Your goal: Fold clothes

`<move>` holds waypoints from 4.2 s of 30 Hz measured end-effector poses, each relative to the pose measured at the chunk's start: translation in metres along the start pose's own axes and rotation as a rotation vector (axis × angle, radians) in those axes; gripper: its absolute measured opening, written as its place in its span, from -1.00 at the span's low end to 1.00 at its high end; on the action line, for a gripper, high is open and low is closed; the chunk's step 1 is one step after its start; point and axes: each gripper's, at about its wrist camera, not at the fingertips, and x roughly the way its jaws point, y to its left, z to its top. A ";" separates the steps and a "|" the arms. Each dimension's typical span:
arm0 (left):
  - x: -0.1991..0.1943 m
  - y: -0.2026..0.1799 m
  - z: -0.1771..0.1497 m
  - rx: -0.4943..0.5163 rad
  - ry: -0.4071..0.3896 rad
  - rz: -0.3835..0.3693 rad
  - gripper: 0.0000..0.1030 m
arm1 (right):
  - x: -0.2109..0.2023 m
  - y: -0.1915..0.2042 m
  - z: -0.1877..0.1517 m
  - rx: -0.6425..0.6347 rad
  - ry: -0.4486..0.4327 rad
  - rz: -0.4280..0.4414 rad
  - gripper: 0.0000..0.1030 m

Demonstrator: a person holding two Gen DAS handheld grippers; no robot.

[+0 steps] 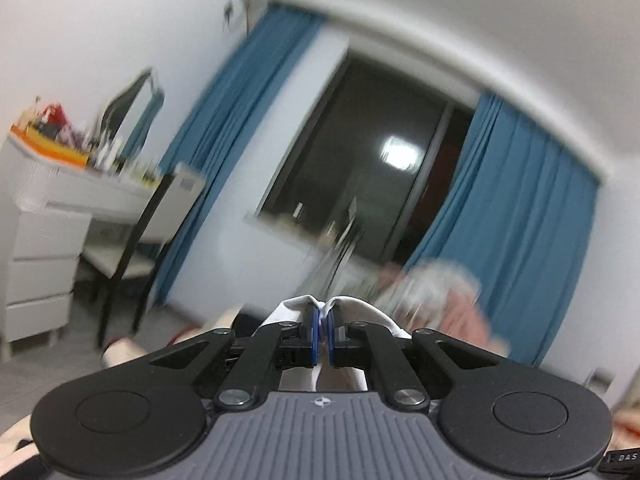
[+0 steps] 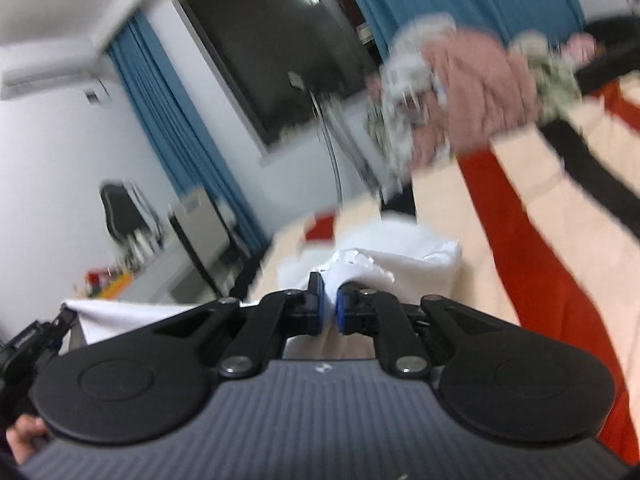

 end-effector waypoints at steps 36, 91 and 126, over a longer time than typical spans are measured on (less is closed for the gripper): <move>0.050 -0.067 -0.065 0.496 0.406 -0.136 0.13 | 0.038 -0.022 -0.032 -0.025 0.135 -0.310 0.65; 0.014 -0.085 -0.050 0.249 0.172 -0.518 -0.83 | 0.012 0.096 -0.090 -0.796 -0.190 -0.098 0.65; -0.001 -0.070 -0.039 0.034 0.070 -0.477 -1.00 | 0.031 -0.022 -0.044 -0.341 0.257 -0.560 0.72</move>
